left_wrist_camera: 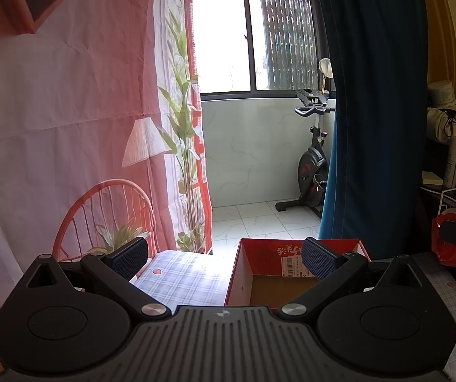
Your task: Organize soft objects
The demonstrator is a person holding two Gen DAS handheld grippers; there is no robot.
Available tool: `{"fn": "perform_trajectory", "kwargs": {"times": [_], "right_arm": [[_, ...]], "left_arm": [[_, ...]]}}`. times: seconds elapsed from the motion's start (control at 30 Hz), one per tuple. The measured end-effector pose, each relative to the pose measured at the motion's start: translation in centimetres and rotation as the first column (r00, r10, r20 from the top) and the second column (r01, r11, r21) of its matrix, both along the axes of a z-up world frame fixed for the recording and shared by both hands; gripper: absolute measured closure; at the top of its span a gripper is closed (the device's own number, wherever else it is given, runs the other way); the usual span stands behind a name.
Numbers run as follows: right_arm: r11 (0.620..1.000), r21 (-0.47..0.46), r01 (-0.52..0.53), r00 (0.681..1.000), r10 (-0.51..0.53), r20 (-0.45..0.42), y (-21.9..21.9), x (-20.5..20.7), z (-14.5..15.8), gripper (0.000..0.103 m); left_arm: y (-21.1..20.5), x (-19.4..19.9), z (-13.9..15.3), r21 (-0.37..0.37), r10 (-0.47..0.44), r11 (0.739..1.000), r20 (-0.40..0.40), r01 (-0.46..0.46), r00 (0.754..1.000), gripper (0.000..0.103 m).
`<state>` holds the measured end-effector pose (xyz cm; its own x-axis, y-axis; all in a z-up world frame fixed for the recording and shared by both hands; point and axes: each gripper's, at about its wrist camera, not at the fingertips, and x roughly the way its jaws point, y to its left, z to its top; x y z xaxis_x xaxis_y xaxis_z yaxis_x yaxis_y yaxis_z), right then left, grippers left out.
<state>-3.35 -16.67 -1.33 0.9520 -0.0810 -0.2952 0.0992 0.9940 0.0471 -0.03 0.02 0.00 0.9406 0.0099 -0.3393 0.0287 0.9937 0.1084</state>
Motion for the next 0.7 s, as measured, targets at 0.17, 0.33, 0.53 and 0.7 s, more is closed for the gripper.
{"fn": "perform_trajectory", "kwargs": {"times": [0.17,0.33,0.53,0.7], "right_arm": [[1.0,0.0,0.0,1.0,0.0,0.0,-0.01,-0.02,-0.02,0.0],[1.0,0.001,0.0,1.0,0.0,0.0,-0.02,-0.05,-0.05,0.0],[1.0,0.001,0.0,1.0,0.0,0.0,0.0,-0.06,-0.07,0.0],[1.0,0.004,-0.002,1.0,0.002,0.001,0.05,-0.08,-0.11,0.0]], "left_arm": [[0.06,-0.04,-0.02,0.0,0.001,1.0,0.0,-0.001,1.0,0.0],[0.08,-0.03,-0.04,0.0,0.001,1.0,-0.001,-0.001,1.0,0.0],[0.07,-0.01,-0.05,0.0,0.001,1.0,-0.001,-0.001,1.0,0.0],[0.13,0.02,-0.18,-0.001,0.004,1.0,-0.006,-0.004,1.0,0.0]]}}
